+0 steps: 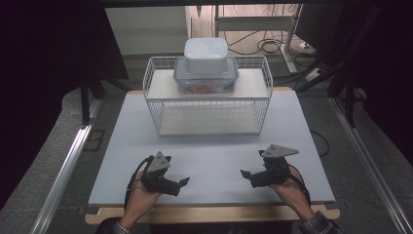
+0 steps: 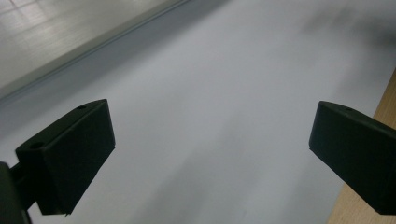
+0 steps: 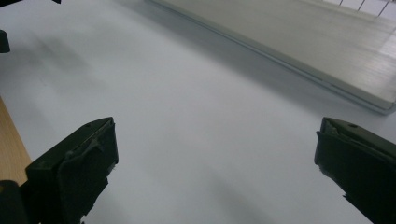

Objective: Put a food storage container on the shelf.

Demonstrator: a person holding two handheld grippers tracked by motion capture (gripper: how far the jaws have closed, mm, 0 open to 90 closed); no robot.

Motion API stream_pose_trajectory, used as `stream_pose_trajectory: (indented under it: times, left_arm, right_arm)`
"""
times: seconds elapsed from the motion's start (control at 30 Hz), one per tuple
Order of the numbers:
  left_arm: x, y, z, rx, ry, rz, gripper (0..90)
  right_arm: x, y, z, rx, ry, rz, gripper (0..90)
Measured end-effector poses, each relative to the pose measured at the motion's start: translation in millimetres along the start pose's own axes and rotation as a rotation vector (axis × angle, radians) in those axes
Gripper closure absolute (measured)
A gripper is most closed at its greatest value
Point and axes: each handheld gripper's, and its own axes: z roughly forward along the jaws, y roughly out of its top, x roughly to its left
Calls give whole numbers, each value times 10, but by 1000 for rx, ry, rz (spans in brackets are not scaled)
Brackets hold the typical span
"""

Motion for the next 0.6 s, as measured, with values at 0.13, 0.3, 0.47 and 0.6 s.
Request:
stream_pose_trajectory:
  times: [0.13,0.3,0.47,0.6]
  left_arm:
    - [-30,-45,56,26,-9,-2,0]
    - [-31,-84,113,56,-7,3,0]
    - [20,-142,165,90,-4,-17,0]
    - [61,-170,190,108,2,-37,0]
  right_arm:
    - [14,-66,34,24,3,-1,0]
    - [43,-148,104,54,33,17,0]
    - [61,-215,199,89,47,17,0]
    - [46,-249,239,114,41,18,0]
